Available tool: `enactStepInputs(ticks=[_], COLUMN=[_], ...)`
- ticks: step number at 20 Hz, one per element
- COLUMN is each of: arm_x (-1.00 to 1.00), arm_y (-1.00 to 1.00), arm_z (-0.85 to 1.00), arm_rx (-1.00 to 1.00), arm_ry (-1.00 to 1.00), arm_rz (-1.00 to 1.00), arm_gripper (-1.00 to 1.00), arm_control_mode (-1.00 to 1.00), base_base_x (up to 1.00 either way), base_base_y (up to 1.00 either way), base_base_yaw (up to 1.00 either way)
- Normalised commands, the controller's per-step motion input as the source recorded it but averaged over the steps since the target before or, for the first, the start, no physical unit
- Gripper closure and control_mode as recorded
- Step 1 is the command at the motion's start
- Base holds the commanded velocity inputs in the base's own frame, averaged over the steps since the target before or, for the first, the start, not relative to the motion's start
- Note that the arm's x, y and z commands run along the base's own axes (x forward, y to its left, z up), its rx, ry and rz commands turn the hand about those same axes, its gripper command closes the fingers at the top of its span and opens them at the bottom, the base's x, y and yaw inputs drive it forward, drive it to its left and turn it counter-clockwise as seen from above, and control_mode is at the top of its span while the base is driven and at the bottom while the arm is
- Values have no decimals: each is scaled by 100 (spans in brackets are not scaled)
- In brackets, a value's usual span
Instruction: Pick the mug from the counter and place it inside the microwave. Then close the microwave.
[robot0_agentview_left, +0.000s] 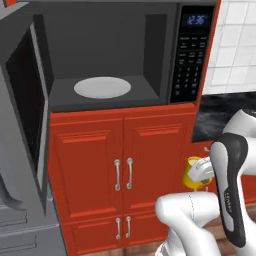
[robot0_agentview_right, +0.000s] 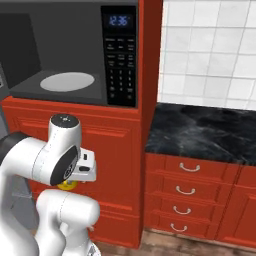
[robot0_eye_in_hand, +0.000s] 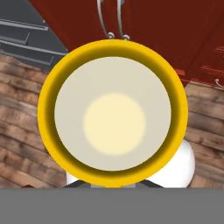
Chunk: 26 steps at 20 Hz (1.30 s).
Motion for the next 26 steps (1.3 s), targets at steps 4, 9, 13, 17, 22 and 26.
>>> enactStepInputs(ticks=[4, 9, 13, 17, 22, 26], arm_x=[0, 0, 0, 0, 0, 0], arm_y=[0, 0, 0, 0, 0, 0], arm_z=[0, 0, 0, 0, 0, 0], arm_rx=[0, 0, 0, 0, 0, 0], arm_ry=[0, 0, 0, 0, 0, 0], arm_rz=[0, 0, 0, 0, 0, 0], arm_gripper=[100, 100, 100, 100, 100, 100], arm_control_mode=[100, 100, 100, 100, 100, 100], base_base_x=[-4, 28, 10, 22, 19, -21], base_base_y=[47, 5, 47, 58, 3, 1], base_base_yaw=[19, 3, -6, -6, -10, -5])
